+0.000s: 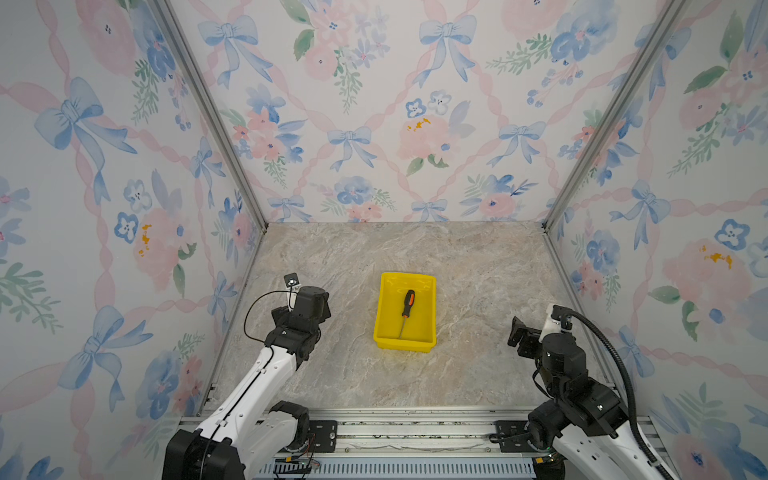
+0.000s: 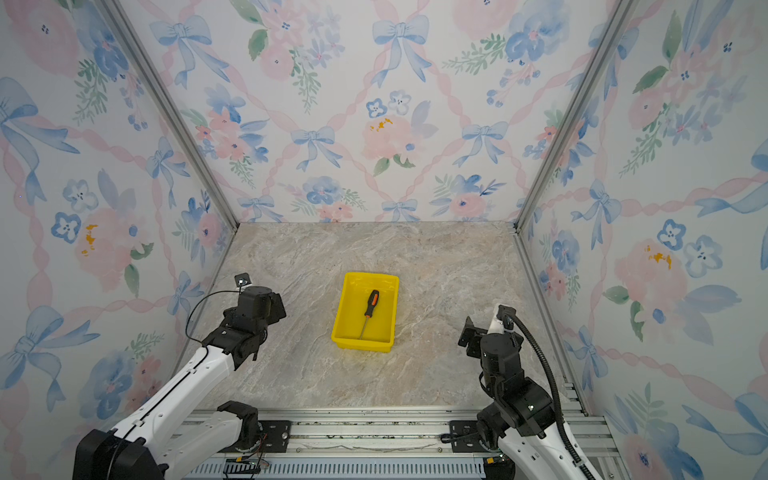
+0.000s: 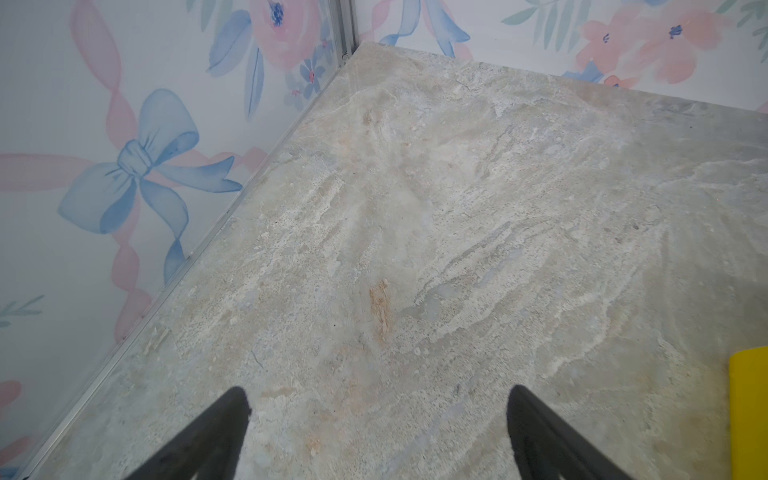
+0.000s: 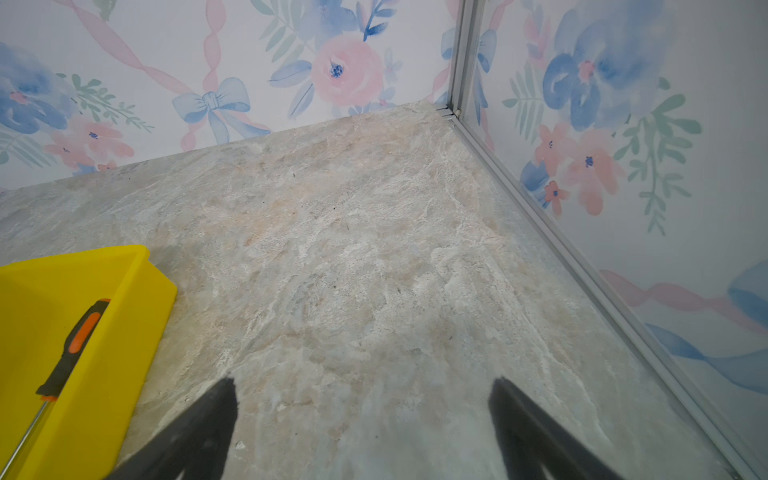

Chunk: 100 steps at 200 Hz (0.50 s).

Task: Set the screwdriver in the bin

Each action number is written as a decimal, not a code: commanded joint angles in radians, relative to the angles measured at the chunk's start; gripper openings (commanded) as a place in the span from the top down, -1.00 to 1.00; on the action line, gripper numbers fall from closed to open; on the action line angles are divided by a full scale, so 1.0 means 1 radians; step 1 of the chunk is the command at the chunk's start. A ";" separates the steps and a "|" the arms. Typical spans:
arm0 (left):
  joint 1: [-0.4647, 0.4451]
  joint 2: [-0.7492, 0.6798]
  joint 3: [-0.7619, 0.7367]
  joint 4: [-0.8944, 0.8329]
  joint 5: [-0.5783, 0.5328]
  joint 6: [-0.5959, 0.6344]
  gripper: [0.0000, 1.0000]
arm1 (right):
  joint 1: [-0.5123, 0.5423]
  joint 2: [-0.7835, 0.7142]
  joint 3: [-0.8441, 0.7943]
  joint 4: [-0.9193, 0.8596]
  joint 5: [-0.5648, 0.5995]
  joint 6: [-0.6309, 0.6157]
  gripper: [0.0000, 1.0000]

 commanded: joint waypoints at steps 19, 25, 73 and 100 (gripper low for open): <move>0.031 -0.042 -0.211 0.424 0.076 0.214 -0.95 | -0.036 -0.137 -0.139 0.161 0.101 -0.175 -0.93; 0.034 -0.049 -0.244 0.472 0.080 0.237 -0.95 | -0.042 -0.141 -0.153 0.194 0.100 -0.203 -0.94; 0.126 -0.014 -0.325 0.619 0.148 0.261 -0.95 | -0.144 -0.027 -0.233 0.329 0.005 -0.286 -0.93; 0.145 0.063 -0.341 0.723 0.184 0.288 -0.95 | -0.174 0.033 -0.275 0.429 -0.010 -0.318 -0.94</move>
